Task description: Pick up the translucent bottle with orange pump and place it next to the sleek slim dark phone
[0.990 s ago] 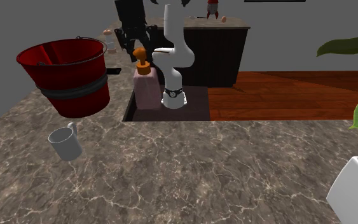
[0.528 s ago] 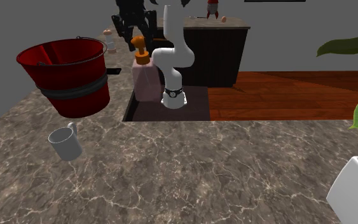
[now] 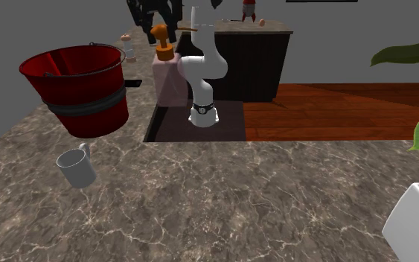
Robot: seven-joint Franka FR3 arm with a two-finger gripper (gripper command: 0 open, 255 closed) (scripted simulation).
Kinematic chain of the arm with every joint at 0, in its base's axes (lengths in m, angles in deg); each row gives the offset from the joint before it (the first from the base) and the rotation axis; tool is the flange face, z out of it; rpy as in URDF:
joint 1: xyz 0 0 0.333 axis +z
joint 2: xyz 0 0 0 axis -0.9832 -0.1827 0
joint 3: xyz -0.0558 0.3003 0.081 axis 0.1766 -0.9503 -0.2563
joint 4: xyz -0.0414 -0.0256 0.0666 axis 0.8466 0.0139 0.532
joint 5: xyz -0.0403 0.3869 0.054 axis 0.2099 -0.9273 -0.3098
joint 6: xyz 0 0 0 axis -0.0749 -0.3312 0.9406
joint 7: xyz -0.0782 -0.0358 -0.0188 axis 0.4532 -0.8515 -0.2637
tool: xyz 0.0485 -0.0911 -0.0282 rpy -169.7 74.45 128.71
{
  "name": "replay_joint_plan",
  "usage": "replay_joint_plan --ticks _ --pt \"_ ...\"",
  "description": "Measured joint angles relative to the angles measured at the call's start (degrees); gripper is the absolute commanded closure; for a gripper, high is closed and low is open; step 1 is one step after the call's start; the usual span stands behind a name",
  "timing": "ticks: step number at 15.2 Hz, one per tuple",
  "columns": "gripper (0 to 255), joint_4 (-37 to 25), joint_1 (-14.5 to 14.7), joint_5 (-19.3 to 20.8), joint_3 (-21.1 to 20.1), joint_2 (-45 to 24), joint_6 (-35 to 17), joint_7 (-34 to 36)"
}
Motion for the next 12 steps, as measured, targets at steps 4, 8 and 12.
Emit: replay_joint_plan --ticks 4,8,12 --pt "255 -6.2 0.0 -0.4 0.3 -2.4 3.8 0.2" --pt "255 -13.5 -0.2 -1.0 0.7 -5.4 8.2 0.3" --pt "255 -21.3 -0.3 -1.8 1.0 -8.8 12.6 0.8"
